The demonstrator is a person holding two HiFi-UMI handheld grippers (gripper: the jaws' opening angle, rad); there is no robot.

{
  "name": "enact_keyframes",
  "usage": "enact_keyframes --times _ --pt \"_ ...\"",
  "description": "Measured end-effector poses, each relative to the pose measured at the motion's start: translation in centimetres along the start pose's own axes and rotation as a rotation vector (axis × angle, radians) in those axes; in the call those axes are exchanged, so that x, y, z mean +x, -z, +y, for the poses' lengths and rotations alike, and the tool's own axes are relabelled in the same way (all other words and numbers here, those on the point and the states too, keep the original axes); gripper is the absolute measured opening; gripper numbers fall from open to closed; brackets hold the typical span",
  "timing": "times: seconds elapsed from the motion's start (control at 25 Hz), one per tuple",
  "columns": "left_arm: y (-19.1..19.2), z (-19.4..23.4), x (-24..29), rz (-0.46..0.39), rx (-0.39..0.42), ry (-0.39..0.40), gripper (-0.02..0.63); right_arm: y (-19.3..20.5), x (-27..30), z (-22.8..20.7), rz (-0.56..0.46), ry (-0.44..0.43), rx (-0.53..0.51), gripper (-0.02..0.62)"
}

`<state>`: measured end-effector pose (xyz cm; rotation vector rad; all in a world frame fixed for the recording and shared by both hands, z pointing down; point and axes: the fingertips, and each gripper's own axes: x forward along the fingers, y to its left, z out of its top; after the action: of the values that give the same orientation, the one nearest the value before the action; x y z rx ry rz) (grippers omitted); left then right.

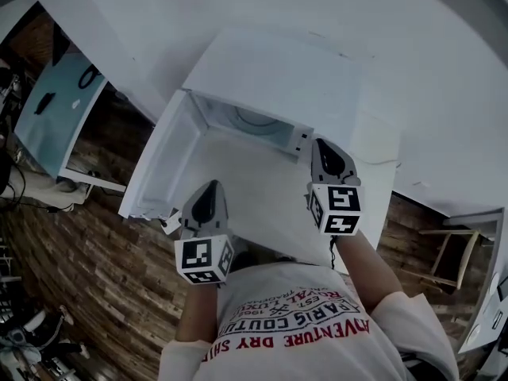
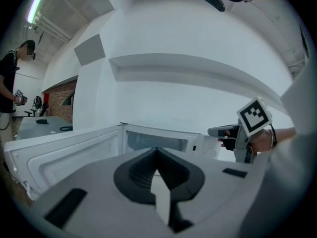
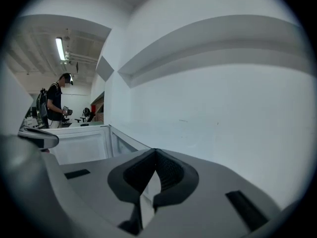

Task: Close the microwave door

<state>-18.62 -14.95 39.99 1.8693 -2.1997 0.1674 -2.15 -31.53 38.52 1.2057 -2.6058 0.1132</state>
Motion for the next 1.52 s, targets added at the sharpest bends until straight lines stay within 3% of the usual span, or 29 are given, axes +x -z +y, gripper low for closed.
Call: enact_keyframes --times 0.36,0.56,0.76,0.96,1.16,1.32,1.52 --pt "0.4 6.8 -2.8 -0.012 -0.037 -0.147 -0.006 0.3 1.2 -0.9 0.010 0.098 0.005 0.011" --pt "1.5 10.9 -6.3 -0.008 -0.015 -0.285 -0.006 0.4 1.2 -1.3 -0.014 0.111 0.016 0.011" --pt "2.4 15.3 -11.0 -0.022 -0.073 -0.425 -0.006 0.4 1.4 -1.2 -0.038 0.119 -0.028 0.011" --pt "3.4 19.2 -14.5 -0.030 -0.090 -0.507 -0.006 0.2 1.2 -0.9 -0.041 0.147 -0.026 0.011" --pt "4.5 23.4 -15.7 -0.004 -0.026 -0.549 -0.006 0.2 0.8 -0.5 -0.043 0.189 -0.017 0.011" --pt "5.9 25.2 -14.2 0.062 0.006 -0.490 -0.006 0.2 0.9 -0.4 -0.035 0.205 -0.034 0.012" --pt "5.9 26.5 -12.4 0.056 0.014 -0.440 -0.006 0.2 0.7 -0.4 -0.026 0.237 -0.014 0.012"
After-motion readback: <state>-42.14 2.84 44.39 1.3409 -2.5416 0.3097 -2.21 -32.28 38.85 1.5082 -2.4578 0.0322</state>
